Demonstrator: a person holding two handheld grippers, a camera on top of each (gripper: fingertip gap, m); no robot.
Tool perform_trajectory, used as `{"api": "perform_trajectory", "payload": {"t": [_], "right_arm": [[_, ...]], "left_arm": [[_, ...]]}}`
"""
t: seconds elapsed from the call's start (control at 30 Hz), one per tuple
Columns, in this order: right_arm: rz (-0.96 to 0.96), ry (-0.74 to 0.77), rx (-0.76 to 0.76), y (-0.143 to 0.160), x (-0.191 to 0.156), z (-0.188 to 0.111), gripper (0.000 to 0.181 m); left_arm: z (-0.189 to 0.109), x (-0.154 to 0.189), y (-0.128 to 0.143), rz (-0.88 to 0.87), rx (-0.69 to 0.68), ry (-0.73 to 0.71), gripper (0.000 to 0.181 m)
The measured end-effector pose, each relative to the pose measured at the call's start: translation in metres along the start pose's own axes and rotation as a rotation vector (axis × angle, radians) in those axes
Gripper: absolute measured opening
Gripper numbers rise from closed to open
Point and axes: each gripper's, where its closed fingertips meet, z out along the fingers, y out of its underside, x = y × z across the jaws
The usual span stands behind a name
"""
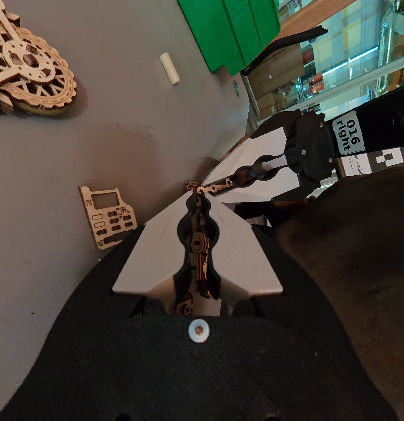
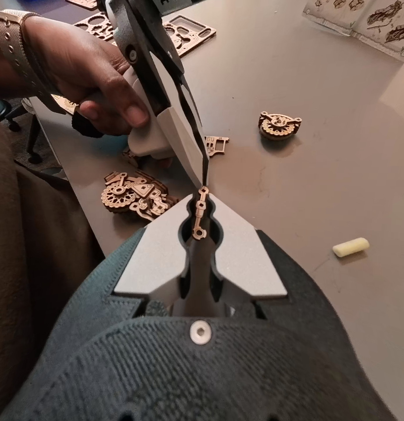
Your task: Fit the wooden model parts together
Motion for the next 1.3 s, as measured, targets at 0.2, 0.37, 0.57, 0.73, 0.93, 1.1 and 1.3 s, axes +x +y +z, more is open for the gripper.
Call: {"api": "perform_trajectory", "payload": {"t": [0.2,0.37,0.57,0.73,0.93,1.1,1.3], "right_arm": [[0.032,-0.011,0.015,-0.002,0.0,-0.002,0.007],[0.073,-0.001,0.069,-0.013,0.005,-0.008,0.005],[0.047,0.023,0.033,-0.007,0.007,-0.005,0.006],[0.074,-0.001,0.03,-0.005,0.005,-0.004,0.005],[0.058,0.003,0.025,-0.005,0.004,-0.002,0.005],[0.061,-0.001,0.026,-0.004,0.004,-0.003,0.005],[0.082,-0.028,0.035,-0.004,0.003,-0.003,0.004]], "left_arm": [[0.0,0.0,0.0,-0.003,0.005,0.001,0.0],[0.002,0.0,0.001,0.009,-0.002,-0.009,0.0],[0.0,0.0,0.0,-0.002,0.005,0.004,0.0],[-0.001,0.006,-0.003,-0.011,0.033,0.053,0.007],[-0.001,0.007,-0.007,-0.025,0.057,0.072,0.012],[0.003,0.004,-0.007,0.032,0.047,0.045,0.012],[0.004,0.006,-0.006,0.039,0.03,0.076,0.008]]}}
